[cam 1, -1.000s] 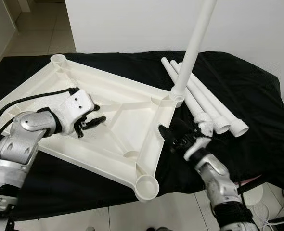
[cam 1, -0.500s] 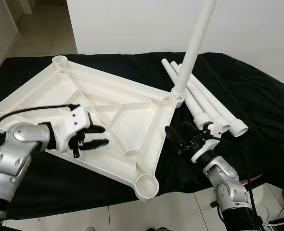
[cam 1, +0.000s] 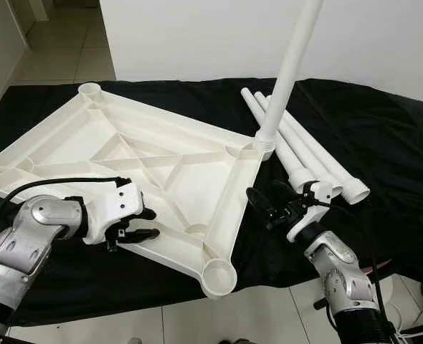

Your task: Building children table

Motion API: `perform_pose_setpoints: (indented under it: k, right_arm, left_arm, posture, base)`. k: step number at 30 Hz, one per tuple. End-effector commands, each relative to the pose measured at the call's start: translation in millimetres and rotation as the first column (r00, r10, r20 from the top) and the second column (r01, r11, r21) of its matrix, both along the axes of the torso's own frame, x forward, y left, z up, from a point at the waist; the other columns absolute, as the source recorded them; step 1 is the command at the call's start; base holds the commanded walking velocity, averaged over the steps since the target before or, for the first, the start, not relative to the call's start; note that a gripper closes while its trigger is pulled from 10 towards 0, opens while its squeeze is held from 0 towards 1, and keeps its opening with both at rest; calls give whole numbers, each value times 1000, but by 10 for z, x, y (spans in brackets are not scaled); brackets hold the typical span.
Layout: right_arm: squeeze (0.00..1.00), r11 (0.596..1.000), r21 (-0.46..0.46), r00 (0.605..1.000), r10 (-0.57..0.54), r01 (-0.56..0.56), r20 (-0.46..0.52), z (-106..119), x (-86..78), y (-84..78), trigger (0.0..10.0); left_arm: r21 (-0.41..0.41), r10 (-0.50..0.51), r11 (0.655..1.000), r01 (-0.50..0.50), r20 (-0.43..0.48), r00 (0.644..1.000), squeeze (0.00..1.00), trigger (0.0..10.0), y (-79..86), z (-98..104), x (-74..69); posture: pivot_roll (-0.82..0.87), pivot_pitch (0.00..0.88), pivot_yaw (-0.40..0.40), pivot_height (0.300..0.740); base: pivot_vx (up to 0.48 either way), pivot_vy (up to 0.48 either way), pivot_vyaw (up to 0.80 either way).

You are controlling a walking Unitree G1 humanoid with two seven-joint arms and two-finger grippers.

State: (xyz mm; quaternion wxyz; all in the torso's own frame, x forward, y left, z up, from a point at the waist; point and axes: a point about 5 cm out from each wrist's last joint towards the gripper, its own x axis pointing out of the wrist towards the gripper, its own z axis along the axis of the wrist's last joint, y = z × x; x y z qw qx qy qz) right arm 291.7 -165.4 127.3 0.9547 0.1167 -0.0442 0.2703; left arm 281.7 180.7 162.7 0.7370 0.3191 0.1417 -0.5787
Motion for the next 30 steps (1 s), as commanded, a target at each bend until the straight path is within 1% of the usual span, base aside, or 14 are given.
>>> perform_pose_setpoints:
  k: [1,5,11,13,15,17,18,19,20,21,22,25,26,30]
  right_arm:
    - [0,1000,3,1000,-10,10,-12,-23,-22,-29,10000]
    - [0,1000,5,1000,-11,11,-14,-13,-24,-29,10000]
    - [0,1000,2,1000,-15,15,-13,-9,-16,-34,10000]
    - [0,1000,2,1000,-15,15,-12,-5,-15,-38,10000]
    - [0,1000,-4,1000,-20,20,-9,-1,-15,-48,10000]
    - [0,1000,-4,1000,-21,21,-9,2,-14,-51,10000]
    - [0,1000,-4,1000,-22,22,-8,5,-13,-53,10000]
    - [0,1000,-4,1000,-22,22,-8,5,-13,-53,10000]
    - [0,1000,-5,1000,-23,22,-8,6,-13,-55,10000]
    - [0,1000,-5,1000,-23,22,-8,6,-13,-55,10000]
    - [0,1000,-7,1000,-24,24,-8,5,-12,-57,10000]
    - [0,1000,-8,1000,-26,26,-9,4,-14,-58,10000]
    - [0,1000,-9,1000,-27,27,-9,1,-17,-58,10000]
    - [0,999,-11,999,-33,33,-10,-3,-20,-60,10000]
  left_arm:
    - [20,19,1000,-19,-4,1000,0,10000,-22,-66,11]
    - [13,31,999,-32,47,998,0,10000,-58,-24,85]
    - [20,36,999,-37,62,997,0,10000,-72,-33,132]
    - [40,29,999,-32,79,996,0,10000,-85,-49,150]
    - [92,16,995,-25,101,995,0,10000,-98,-91,179]
    - [114,11,993,-22,98,995,0,10000,-104,-112,191]
    - [127,8,992,-19,88,996,161,10000,-111,-127,197]
    - [127,8,992,-19,88,996,161,10000,-111,-127,197]
    - [145,2,989,-14,79,997,965,10000,-120,-143,204]
    - [145,2,989,-14,79,997,965,10000,-120,-143,204]
    - [166,-10,986,-3,78,997,1000,10000,-133,-157,206]
    - [186,-25,983,8,91,996,1000,10000,-155,-170,211]
    - [200,-42,980,23,91,995,0,10000,-174,-188,209]
    - [208,-65,977,44,91,994,0,10000,-214,-203,214]
  posture:
    - [66,47,-42,740]
    - [61,42,-39,740]
    - [58,39,-37,740]
    - [57,40,-38,740]
    - [57,40,-38,740]
    - [57,40,-38,740]
    - [57,40,-38,740]
    - [57,40,-38,740]
    - [57,40,-38,740]
    - [57,40,-38,740]
    - [53,40,-36,740]
    - [52,41,-33,740]
    - [51,41,-33,740]
    - [50,45,-30,740]
  base:
    - [0,0,0]
    - [0,0,0]
    - [0,0,0]
    - [0,0,0]
    - [0,0,0]
    - [0,0,0]
    - [0,0,0]
    - [0,0,0]
    - [0,0,0]
    - [0,0,0]
    - [0,0,0]
    - [0,0,0]
    - [0,0,0]
    - [0,0,0]
